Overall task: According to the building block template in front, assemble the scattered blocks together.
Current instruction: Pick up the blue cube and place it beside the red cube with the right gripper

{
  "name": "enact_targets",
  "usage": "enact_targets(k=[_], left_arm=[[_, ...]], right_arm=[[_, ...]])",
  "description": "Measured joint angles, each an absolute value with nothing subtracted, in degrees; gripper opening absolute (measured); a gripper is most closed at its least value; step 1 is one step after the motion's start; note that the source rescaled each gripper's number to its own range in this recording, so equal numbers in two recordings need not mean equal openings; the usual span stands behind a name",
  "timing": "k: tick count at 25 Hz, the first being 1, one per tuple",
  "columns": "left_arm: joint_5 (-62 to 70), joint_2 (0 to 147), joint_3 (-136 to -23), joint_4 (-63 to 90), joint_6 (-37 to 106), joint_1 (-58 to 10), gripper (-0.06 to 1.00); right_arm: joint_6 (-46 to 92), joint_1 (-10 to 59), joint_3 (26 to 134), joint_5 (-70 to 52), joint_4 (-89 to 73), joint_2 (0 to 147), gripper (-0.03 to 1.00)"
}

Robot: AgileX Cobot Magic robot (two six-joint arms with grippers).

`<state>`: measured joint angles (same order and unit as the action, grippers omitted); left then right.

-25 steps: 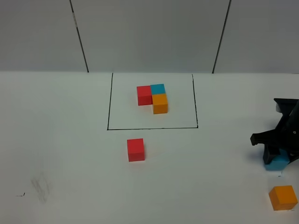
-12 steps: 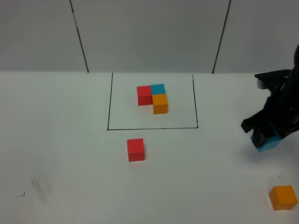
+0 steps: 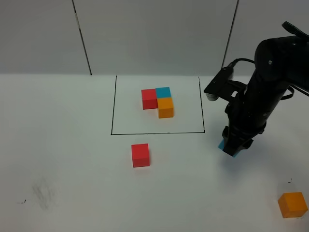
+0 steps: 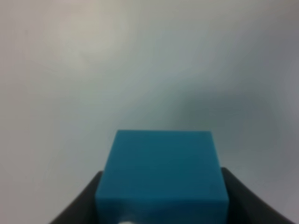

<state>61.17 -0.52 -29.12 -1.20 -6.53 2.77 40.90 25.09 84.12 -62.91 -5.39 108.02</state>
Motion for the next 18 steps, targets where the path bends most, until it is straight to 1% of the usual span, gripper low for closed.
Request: enact_targets(k=[5, 7, 10, 14, 18], left_arm=[[61.2, -0.5, -29.1, -1.2, -6.5, 2.8, 0.94], [61.2, -0.5, -29.1, -1.2, -6.5, 2.8, 0.94], [61.2, -0.5, -29.1, -1.2, -6.5, 2.8, 0.94], [61.2, -0.5, -29.1, -1.2, -6.5, 2.8, 0.94], [61.2, -0.5, -29.1, -1.2, -6.5, 2.8, 0.94]], right_arm=[[50.2, 28.4, 85.6, -61.2, -3.7, 108.6, 0.11], [51.8, 30.1, 87.5, -61.2, -1.4, 110.0, 0.11], [52.3, 32.0, 93.1, -62.8, 2.5, 113.8, 0.11], [52.6, 33.4, 100.7, -68.6, 3.8, 119.6, 0.11], [53.8, 34.7, 106.9, -69.4, 3.9, 124.3, 0.11]])
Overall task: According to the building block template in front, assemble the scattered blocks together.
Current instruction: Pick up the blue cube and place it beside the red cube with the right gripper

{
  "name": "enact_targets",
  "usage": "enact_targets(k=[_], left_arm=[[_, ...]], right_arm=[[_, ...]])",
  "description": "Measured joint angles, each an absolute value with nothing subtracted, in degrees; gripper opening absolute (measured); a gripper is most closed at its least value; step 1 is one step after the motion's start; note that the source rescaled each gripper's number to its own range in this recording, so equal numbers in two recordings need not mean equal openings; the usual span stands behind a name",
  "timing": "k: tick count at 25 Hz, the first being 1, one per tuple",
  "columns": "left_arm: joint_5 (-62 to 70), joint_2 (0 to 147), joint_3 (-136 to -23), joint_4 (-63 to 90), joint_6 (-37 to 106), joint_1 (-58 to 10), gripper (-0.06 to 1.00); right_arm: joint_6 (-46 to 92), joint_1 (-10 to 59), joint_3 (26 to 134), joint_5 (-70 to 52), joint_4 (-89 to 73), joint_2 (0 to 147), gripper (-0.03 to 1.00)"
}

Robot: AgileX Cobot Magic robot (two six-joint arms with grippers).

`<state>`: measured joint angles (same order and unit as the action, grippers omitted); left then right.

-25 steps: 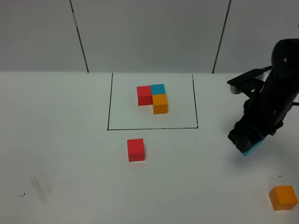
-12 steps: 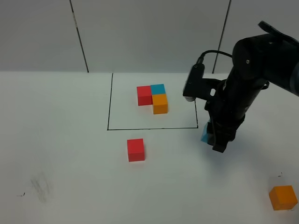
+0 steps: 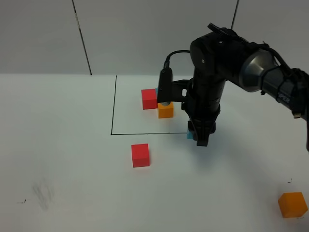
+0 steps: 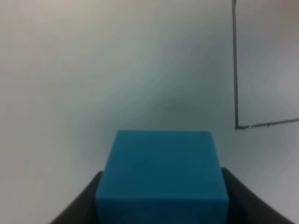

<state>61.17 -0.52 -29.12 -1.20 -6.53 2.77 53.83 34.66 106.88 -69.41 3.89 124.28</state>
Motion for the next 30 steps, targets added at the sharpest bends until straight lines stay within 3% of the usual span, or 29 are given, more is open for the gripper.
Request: enact_targets(k=[30], left_arm=[[61.2, -0.5, -29.1, -1.2, -6.5, 2.8, 0.94]], right_arm=[[58.5, 39.4, 115.4, -69.8, 3.8, 136.0, 0.11]])
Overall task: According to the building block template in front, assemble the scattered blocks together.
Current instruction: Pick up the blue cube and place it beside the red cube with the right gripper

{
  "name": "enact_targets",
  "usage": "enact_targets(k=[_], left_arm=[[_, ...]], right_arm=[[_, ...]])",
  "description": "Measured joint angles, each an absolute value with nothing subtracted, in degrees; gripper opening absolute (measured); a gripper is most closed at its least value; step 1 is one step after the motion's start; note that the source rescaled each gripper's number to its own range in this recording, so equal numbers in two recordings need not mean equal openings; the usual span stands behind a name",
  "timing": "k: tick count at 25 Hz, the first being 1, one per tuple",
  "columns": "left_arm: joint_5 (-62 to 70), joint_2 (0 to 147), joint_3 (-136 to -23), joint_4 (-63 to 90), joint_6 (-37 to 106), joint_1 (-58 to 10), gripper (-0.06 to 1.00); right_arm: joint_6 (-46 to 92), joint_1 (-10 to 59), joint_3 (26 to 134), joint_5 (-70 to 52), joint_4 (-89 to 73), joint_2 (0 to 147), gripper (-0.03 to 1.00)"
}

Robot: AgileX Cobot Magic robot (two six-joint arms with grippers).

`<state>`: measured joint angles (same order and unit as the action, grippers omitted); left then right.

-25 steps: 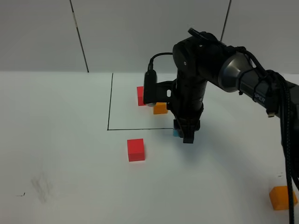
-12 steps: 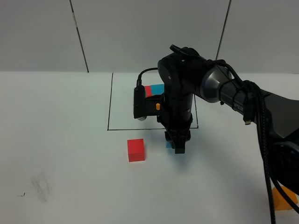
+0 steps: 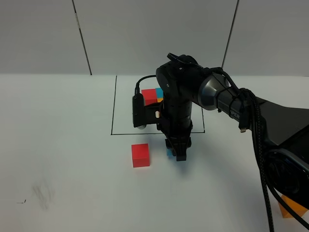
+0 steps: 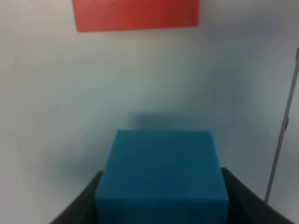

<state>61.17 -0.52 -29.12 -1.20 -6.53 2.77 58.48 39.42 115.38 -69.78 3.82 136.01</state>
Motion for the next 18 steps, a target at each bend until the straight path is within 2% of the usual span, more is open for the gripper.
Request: enact_targets(k=[18], left_arm=[[61.2, -0.5, -29.1, -1.2, -6.5, 2.8, 0.94]], right_arm=[[56.8, 40.8, 115.5, -69.8, 0.8, 138.3, 0.11]])
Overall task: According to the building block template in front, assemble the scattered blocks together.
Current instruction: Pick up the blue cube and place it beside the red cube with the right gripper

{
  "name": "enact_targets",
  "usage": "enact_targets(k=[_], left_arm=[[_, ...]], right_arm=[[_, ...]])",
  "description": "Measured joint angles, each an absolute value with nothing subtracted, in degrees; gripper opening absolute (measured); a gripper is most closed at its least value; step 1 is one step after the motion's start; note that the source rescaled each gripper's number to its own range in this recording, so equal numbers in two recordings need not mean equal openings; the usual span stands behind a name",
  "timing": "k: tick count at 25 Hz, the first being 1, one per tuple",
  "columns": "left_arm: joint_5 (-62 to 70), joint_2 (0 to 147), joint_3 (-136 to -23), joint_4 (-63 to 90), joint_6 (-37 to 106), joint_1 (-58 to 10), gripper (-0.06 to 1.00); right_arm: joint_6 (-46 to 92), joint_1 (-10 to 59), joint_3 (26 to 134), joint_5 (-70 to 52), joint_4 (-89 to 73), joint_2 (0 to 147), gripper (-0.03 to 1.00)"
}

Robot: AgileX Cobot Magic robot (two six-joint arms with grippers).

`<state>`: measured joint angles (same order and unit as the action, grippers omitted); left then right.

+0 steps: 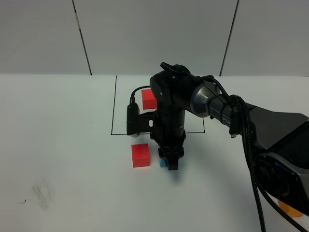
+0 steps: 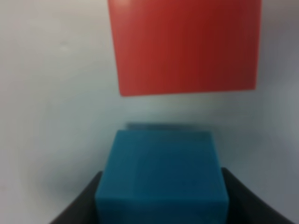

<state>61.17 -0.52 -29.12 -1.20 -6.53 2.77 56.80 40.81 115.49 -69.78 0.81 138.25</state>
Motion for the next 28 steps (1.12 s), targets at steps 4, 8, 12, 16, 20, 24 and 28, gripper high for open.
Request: enact_targets(k=[4, 8, 12, 16, 20, 24, 28], left_arm=[[61.2, -0.5, -29.1, -1.2, -6.5, 2.8, 0.94], [61.2, -0.5, -29.1, -1.2, -6.5, 2.8, 0.94], [61.2, -0.5, -29.1, -1.2, -6.5, 2.8, 0.94], [61.2, -0.5, -29.1, -1.2, -6.5, 2.8, 0.94], [61.2, -0.5, -29.1, -1.2, -6.5, 2.8, 0.94], [61.2, -0.5, -29.1, -1.2, -6.5, 2.8, 0.94], [61.2, -0.5, -29.1, -1.2, -6.5, 2.8, 0.94]], right_arm=[[56.7, 41.3, 115.5, -69.8, 0.9, 138.3, 0.11], [56.5, 41.6, 115.5, -69.8, 1.0, 138.3, 0.11], [56.4, 41.6, 116.4, -69.9, 2.4, 138.3, 0.11], [56.2, 41.6, 117.6, -69.7, 2.9, 138.3, 0.11], [56.2, 41.6, 117.7, -69.8, 3.0, 138.4, 0.11], [56.6, 41.6, 117.7, -69.8, 3.0, 138.4, 0.11], [57.2, 41.6, 117.7, -69.8, 3.0, 138.7, 0.11]])
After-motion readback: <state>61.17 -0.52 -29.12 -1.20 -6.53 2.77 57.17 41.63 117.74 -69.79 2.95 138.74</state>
